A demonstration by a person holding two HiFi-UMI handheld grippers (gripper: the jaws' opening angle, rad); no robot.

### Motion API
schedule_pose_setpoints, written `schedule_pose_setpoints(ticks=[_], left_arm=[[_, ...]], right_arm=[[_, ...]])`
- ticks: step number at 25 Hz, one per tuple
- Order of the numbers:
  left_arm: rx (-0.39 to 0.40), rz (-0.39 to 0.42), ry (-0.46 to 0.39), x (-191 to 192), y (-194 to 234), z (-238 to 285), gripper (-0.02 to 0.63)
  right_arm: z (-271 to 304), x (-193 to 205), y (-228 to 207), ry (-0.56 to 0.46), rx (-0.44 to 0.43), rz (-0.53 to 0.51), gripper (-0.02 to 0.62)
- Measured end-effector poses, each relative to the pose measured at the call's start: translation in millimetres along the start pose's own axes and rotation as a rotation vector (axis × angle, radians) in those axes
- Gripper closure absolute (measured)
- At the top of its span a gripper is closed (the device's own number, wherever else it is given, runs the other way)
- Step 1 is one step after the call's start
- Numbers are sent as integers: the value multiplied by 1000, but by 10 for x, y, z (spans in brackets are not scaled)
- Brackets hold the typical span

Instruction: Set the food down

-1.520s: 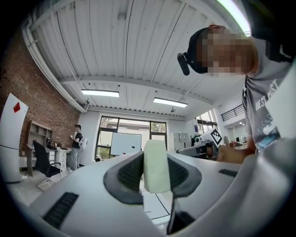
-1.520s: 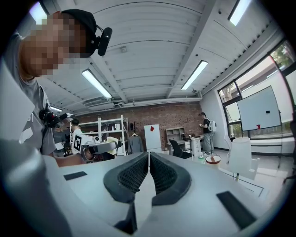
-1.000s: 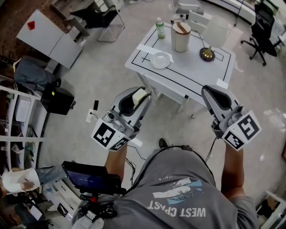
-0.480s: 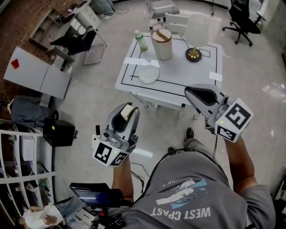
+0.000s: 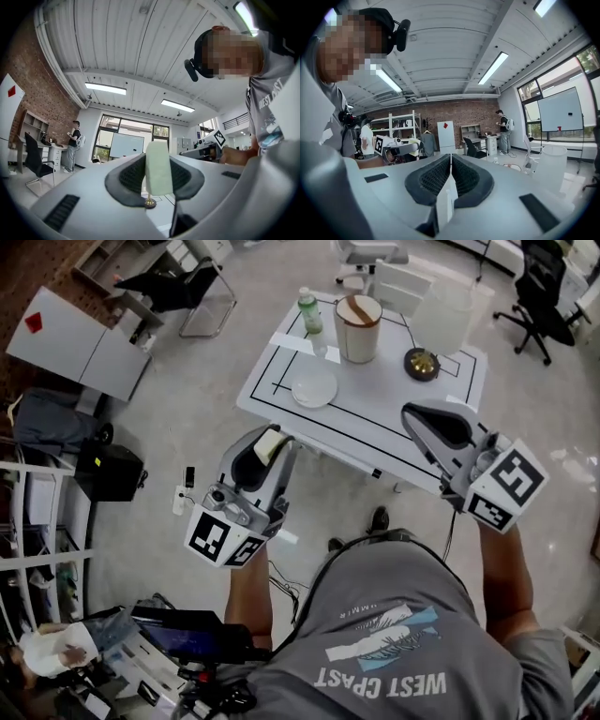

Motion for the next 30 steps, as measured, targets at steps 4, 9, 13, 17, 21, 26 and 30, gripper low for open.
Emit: schedule_pose_setpoints(ticks=[4,9,13,17,21,26,30], left_arm=[[-62,8,25,243,-39,38,497],[-75,31,62,291,-26,277,497],[-80,11,93,414,30,339,497],[-60,10,110,552,162,443,497],[-28,0,145,733,310,566,497],[0,-17,183,937,520,714,497],[25,-24,222,1151,640,817,497]], right_arm=[[102,172,-196,25,-67,-5,586],[87,166,-444,23,-91,20,587],[149,185,-515,20,-99,43,587],[210,193,-594,6,-72,47,586],[249,236,-612,2,-45,62,588],[326,228,-698,-11,-8,77,588],[364,240,-754,-18,18,90,587]])
Point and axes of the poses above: the fingertips, and each gripper's own axes: z forward along the fingers, y to its left, x out of its underside, the point moved 2 cm from there along -z, backward along the fingers, and after that the axes turned 10 degrees about z, right-handed, at the moved point
